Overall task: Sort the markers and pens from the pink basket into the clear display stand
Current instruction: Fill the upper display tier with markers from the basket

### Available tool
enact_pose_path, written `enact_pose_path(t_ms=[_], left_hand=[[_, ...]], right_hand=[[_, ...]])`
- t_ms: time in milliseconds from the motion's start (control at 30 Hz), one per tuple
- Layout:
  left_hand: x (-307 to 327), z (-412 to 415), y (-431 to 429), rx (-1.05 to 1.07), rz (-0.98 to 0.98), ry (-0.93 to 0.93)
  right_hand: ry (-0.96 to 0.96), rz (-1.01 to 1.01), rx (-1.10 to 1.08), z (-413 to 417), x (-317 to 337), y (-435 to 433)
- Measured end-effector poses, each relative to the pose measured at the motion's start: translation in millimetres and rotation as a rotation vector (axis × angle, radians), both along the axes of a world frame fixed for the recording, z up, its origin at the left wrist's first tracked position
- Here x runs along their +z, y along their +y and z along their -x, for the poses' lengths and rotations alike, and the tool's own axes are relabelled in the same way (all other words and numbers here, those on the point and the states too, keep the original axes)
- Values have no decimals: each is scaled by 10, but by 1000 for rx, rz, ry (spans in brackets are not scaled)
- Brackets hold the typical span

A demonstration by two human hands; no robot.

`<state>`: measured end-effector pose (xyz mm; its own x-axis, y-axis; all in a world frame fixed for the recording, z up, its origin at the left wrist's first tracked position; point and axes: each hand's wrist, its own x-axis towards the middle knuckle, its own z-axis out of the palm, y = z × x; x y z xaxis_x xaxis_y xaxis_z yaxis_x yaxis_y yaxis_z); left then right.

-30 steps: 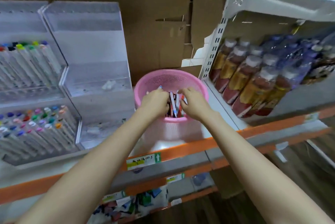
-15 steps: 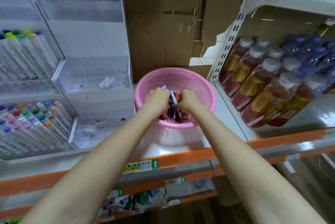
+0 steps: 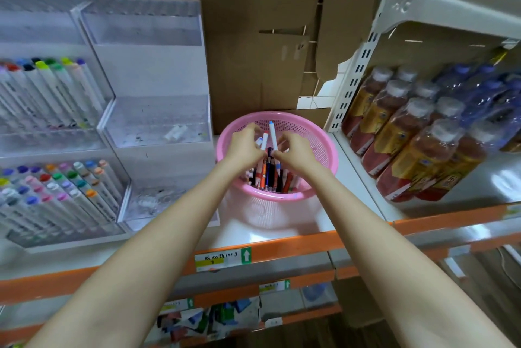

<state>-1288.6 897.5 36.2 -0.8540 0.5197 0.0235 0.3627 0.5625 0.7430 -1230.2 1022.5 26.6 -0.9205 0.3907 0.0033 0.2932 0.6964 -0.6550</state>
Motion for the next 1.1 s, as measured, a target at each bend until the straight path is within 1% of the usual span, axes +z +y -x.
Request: enact_pose_path(t_ms=[100, 200, 367, 500, 667, 767, 900, 1100], left_hand=[[66, -28, -65, 9, -116, 34], [155, -95, -141, 5, -184, 103], [430, -256, -274, -11, -255, 210], [700, -357, -497, 58, -289, 310], [992, -435, -994, 141, -306, 425], [1112, -400, -1359, 174, -345, 456], [1150, -279, -1887, 246, -335, 491], [1278, 5, -2686, 298, -403, 532]], right_hand=[[116, 93, 33, -92, 102, -37], [214, 159, 72, -181, 206, -80], [302, 166, 124, -288, 435, -213], [392, 180, 151, -327, 674, -443], [483, 195, 220, -234, 939, -875], [520, 205, 271, -124, 1069, -1227], [537, 224, 343, 47, 1155, -1735], [589, 203, 356, 421, 1277, -2501]])
